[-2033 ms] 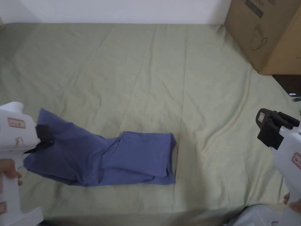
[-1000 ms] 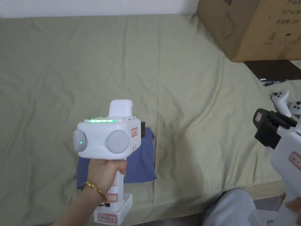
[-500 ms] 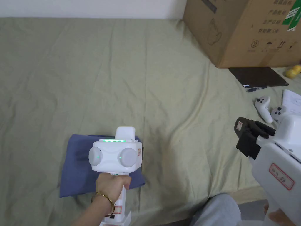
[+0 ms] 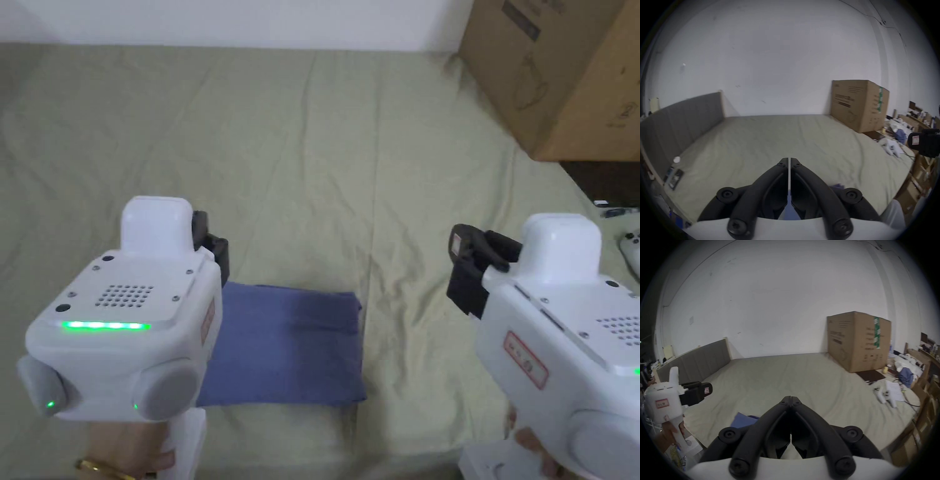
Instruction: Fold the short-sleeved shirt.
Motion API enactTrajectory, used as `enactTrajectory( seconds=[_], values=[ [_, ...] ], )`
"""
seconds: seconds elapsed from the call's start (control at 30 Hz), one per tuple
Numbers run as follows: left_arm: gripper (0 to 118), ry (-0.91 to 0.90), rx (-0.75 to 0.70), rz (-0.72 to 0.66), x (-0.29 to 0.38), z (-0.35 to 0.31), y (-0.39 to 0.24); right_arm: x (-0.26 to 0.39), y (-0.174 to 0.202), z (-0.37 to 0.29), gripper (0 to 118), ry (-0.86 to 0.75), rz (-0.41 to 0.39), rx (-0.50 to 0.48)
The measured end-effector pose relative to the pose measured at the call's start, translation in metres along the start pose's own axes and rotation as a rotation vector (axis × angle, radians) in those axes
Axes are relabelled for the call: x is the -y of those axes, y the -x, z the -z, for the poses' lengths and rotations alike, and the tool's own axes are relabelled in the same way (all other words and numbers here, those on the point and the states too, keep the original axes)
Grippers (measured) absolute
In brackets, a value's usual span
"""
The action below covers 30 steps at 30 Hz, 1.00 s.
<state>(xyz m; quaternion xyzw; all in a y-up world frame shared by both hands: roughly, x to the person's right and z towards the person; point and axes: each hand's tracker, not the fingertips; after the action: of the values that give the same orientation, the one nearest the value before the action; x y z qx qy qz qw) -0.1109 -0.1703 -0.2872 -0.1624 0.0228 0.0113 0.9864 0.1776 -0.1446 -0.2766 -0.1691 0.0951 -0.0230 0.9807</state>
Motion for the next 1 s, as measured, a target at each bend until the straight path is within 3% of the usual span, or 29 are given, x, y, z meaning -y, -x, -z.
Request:
enactTrajectory(
  seconds=[0.2, 0.47, 0.53, 0.57, 0.63, 0.67, 0.7, 0.9, 1.0],
  values=[
    [2, -0.008, -0.120, 0.004, 0.010, -0.025, 0.040, 0.043, 0.060, 0.070, 0, 0.089, 0.030, -0.102],
    [2, 0.023, -0.150, -0.038, 0.019, -0.027, 0.060, 0.141, 0.092, 0.151, 0, 0.457, -0.029, 0.004],
    [18, 0.040, -0.139, -0.058, 0.019, -0.024, 0.064, 0.159, 0.089, 0.159, 0, 0.508, -0.021, 0.013],
    [34, 0.062, -0.111, -0.083, 0.018, -0.020, 0.067, 0.163, 0.088, 0.159, 0, 0.491, -0.016, 0.014],
    [89, 0.122, -0.057, -0.146, 0.015, -0.010, 0.075, 0.158, 0.090, 0.155, 0, 0.469, -0.005, 0.020],
    [107, 0.158, -0.020, -0.186, 0.013, -0.002, 0.080, 0.155, 0.092, 0.157, 0, 0.478, -0.014, 0.024],
    [112, 0.205, 0.031, -0.228, 0.012, 0.008, 0.086, 0.154, 0.092, 0.158, 0, 0.481, -0.026, 0.020],
    [112, 0.627, 0.477, -0.600, 0.046, 0.103, 0.131, 0.152, 0.087, 0.155, 0, 0.487, -0.019, -0.001],
    [112, 0.807, 0.668, -0.625, 0.081, 0.144, 0.136, 0.153, 0.088, 0.155, 0, 0.490, -0.032, -0.002]
  ],
)
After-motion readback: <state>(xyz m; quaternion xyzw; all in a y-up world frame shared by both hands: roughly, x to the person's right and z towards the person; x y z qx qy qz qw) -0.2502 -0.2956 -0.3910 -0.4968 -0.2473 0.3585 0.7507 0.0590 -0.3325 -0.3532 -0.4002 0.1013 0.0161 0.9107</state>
